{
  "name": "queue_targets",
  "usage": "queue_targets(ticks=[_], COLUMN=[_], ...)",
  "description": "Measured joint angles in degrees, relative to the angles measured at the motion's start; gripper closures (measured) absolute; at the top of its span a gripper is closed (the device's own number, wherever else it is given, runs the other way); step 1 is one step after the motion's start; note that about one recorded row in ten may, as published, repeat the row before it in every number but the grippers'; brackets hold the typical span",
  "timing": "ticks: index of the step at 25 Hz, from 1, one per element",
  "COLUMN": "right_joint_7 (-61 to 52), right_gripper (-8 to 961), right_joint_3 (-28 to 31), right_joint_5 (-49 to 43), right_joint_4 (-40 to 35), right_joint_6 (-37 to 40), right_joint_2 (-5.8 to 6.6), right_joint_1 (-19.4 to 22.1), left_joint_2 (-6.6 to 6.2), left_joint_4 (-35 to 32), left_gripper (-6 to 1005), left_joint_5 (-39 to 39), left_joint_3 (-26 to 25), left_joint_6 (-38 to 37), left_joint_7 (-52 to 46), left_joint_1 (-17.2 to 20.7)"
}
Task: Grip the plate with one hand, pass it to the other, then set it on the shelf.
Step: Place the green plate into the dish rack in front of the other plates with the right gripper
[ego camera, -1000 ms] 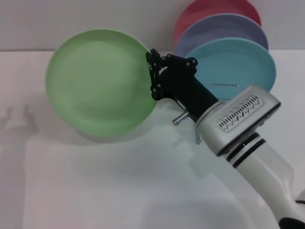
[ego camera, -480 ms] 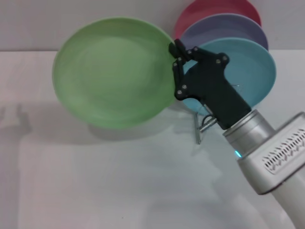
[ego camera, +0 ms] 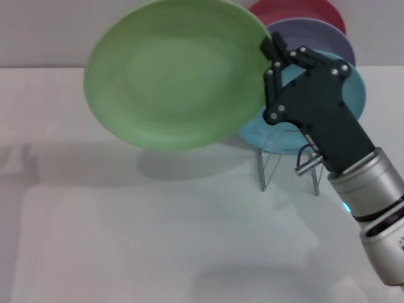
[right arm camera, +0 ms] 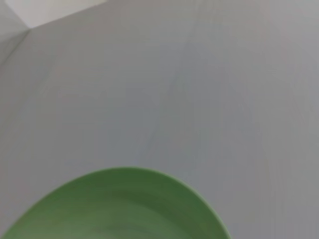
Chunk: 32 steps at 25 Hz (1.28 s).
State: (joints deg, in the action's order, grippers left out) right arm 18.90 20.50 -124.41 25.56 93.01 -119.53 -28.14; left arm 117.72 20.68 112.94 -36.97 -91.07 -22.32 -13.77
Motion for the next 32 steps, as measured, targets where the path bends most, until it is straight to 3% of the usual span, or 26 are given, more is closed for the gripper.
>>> queue_targets(ticks=[13, 32], right_joint_7=[6.09, 6.48], right_gripper=[936, 935], right_joint_3=[2.89, 5.79], right_joint_5=[0.62, 0.66], right_joint_4=[-0.17, -6.64], right_joint_6=[4.68, 8.49], right_joint_2=[-0.18, 0.01], right_joint_1=[4.41, 5.69], left_joint_2=[0.13, -0.64], left_joint_4=[1.91, 3.09], left_gripper=[622, 622], left_joint_5=[5.01, 7.73], left_joint_3=[-0.26, 0.03], left_joint_6=[4.78, 5.39], left_joint_7=[-0.2, -0.27], left_joint_1=[-0.75, -0.69])
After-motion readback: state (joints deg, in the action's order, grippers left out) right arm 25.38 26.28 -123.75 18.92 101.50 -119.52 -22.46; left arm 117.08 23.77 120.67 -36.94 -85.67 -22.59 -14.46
